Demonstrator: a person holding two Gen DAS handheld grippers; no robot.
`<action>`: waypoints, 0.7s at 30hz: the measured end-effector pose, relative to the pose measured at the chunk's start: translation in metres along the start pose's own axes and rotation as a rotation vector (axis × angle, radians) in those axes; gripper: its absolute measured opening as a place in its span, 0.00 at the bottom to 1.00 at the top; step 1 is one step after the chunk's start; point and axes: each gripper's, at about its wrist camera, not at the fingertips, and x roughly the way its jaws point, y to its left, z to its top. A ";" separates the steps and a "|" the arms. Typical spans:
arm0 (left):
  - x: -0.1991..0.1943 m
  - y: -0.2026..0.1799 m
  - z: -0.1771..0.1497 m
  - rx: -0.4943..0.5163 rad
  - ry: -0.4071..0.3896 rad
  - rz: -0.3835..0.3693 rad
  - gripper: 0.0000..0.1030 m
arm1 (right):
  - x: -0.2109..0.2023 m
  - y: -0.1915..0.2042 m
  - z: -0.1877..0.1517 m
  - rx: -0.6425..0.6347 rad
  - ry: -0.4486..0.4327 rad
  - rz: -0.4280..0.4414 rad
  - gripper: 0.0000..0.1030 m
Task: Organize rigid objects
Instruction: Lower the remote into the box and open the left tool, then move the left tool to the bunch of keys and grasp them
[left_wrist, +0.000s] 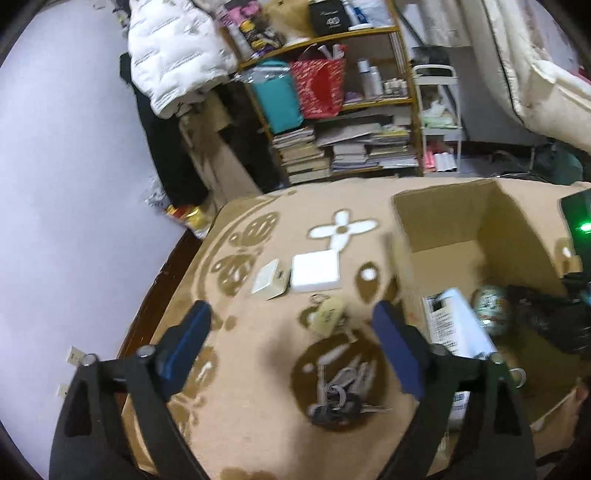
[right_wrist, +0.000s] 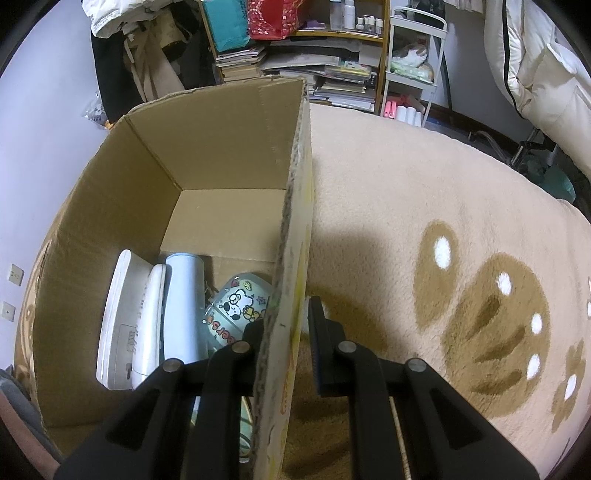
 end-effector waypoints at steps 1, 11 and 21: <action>0.005 0.006 -0.002 -0.008 0.012 0.001 0.94 | 0.000 0.000 0.000 -0.001 0.000 -0.001 0.14; 0.063 0.033 -0.036 -0.138 0.226 -0.101 0.95 | -0.003 0.003 -0.002 -0.010 -0.005 -0.022 0.15; 0.099 0.023 -0.063 -0.180 0.383 -0.159 0.95 | -0.004 0.007 -0.002 -0.018 -0.008 -0.027 0.15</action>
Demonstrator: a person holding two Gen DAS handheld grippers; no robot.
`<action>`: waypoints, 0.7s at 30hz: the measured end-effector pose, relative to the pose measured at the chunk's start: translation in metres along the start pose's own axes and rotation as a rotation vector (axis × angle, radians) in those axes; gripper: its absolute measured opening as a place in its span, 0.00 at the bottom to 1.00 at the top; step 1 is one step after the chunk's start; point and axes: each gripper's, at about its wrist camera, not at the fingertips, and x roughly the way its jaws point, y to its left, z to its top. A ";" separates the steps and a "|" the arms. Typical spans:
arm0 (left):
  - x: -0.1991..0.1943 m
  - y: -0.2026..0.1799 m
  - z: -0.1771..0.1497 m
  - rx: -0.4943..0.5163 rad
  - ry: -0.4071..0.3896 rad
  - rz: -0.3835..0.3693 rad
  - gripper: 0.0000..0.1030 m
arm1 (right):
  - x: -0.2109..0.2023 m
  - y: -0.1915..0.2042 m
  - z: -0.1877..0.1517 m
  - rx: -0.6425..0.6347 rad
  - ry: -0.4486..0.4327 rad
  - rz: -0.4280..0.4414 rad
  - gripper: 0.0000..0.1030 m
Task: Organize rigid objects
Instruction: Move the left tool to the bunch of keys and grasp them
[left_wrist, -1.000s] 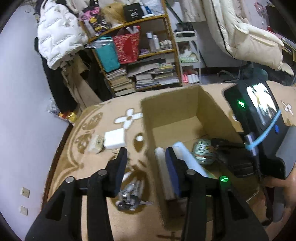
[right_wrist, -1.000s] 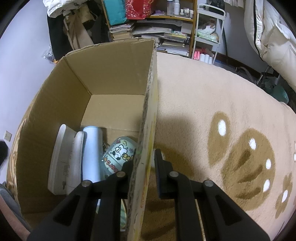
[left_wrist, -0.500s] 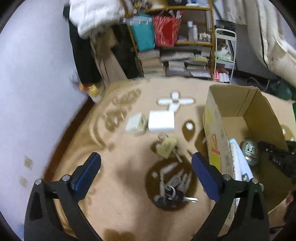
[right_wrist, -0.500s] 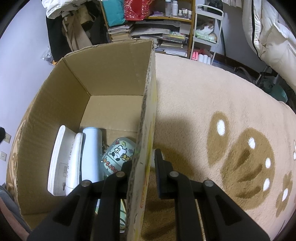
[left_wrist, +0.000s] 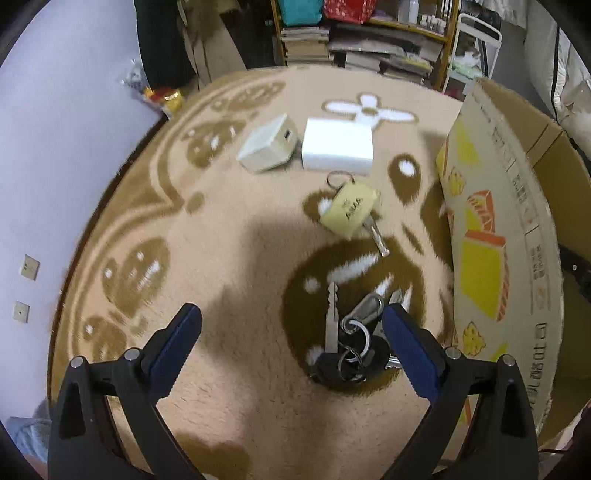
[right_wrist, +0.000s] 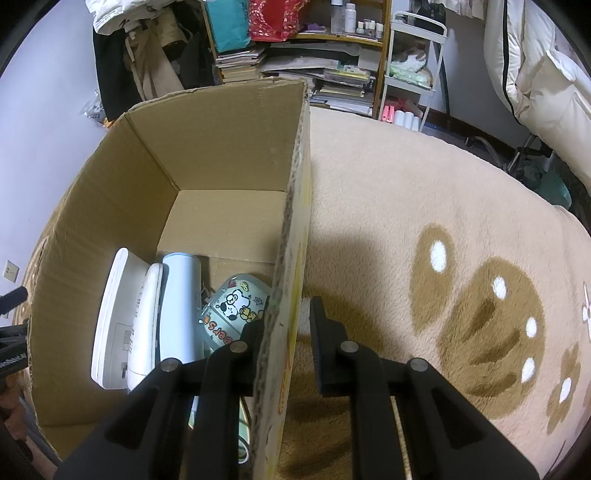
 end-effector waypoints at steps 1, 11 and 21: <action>0.003 0.000 -0.001 -0.003 0.009 -0.015 0.95 | 0.000 0.000 0.000 0.000 0.000 0.000 0.15; 0.027 -0.018 -0.011 0.067 0.069 -0.086 0.94 | 0.000 0.003 0.000 -0.002 0.000 0.002 0.15; 0.033 -0.017 -0.020 0.045 0.103 -0.129 0.52 | 0.000 0.004 0.000 -0.003 -0.001 0.003 0.15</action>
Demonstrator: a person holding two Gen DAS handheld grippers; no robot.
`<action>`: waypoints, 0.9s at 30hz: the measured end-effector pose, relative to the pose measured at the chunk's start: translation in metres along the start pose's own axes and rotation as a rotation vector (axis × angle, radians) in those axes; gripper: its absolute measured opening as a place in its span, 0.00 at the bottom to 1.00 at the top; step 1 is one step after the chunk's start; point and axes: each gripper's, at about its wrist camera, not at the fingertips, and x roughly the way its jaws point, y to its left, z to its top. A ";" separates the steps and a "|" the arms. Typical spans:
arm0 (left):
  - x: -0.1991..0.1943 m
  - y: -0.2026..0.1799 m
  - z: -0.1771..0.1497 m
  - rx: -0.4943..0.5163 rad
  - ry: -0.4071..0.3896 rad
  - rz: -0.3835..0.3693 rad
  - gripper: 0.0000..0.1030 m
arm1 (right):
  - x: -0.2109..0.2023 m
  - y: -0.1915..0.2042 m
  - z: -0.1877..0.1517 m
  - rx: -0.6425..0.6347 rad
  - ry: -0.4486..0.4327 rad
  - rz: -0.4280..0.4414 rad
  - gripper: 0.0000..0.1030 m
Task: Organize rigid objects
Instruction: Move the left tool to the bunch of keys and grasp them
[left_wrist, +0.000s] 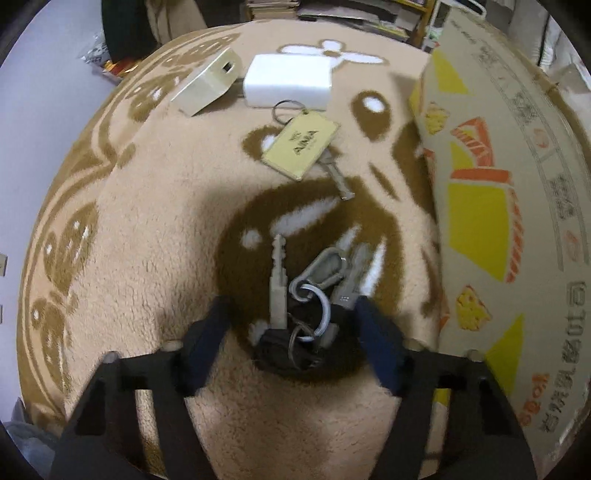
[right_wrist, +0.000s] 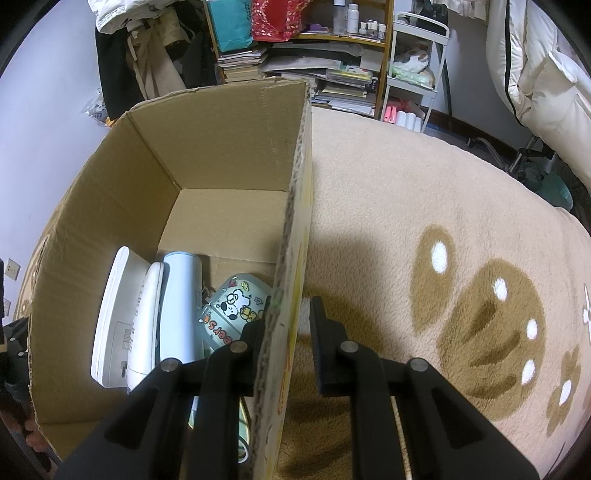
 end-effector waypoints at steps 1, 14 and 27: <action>-0.003 -0.001 0.000 0.012 -0.010 -0.004 0.37 | 0.000 0.000 0.000 -0.001 0.000 0.000 0.15; -0.045 -0.002 -0.002 0.023 -0.128 -0.005 0.25 | 0.000 0.003 0.001 -0.003 -0.001 0.001 0.15; -0.085 0.004 0.007 0.014 -0.254 0.025 0.07 | 0.000 0.003 0.001 -0.005 -0.001 0.002 0.15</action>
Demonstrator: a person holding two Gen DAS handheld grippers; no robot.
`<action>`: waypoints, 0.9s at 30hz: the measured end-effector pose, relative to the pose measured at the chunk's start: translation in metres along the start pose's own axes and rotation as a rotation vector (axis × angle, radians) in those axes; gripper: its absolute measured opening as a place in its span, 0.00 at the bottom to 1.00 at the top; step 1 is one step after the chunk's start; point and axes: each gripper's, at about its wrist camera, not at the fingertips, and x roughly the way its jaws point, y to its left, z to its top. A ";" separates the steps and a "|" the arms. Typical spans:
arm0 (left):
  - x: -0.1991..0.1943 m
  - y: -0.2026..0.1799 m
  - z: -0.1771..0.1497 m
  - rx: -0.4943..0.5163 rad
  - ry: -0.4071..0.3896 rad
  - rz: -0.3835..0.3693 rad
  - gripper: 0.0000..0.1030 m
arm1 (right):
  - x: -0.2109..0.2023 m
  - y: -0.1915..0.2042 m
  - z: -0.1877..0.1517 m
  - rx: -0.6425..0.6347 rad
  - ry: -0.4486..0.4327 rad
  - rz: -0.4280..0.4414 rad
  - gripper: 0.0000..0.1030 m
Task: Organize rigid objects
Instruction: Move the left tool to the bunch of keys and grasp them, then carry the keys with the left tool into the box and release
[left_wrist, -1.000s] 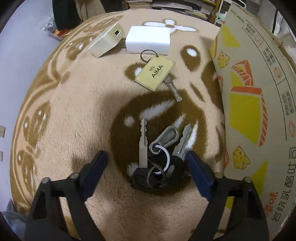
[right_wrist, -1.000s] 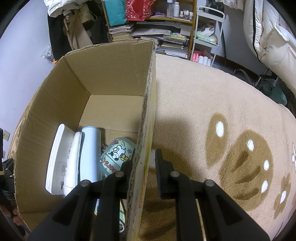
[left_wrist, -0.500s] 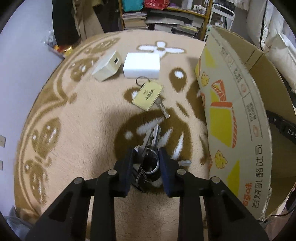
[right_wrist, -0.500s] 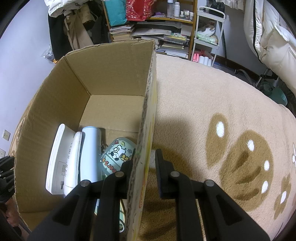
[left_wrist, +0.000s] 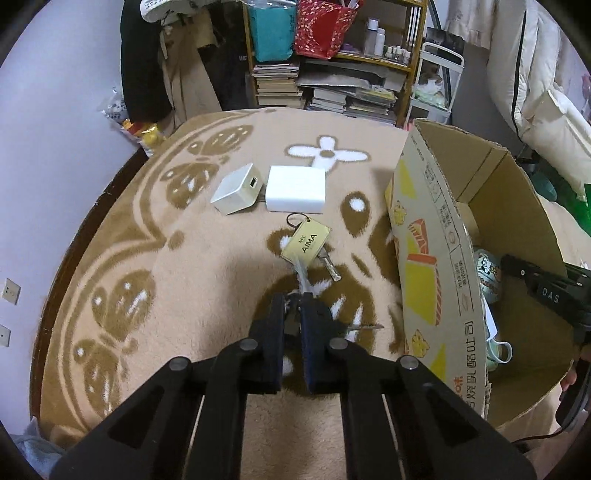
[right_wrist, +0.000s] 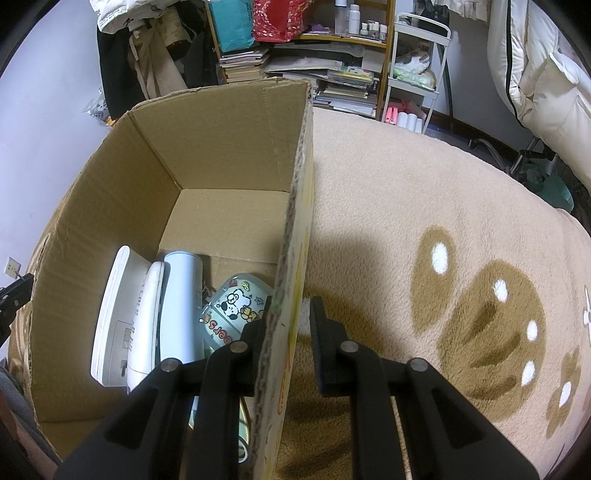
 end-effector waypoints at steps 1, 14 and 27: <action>-0.002 0.000 0.000 -0.003 -0.005 0.005 0.07 | 0.000 0.000 0.000 -0.001 -0.001 0.000 0.15; -0.046 0.004 0.020 -0.007 -0.124 0.027 0.07 | -0.001 0.002 0.003 -0.005 -0.001 0.006 0.15; -0.105 -0.008 0.061 0.024 -0.267 0.089 0.07 | 0.000 0.001 0.003 -0.005 -0.002 0.010 0.15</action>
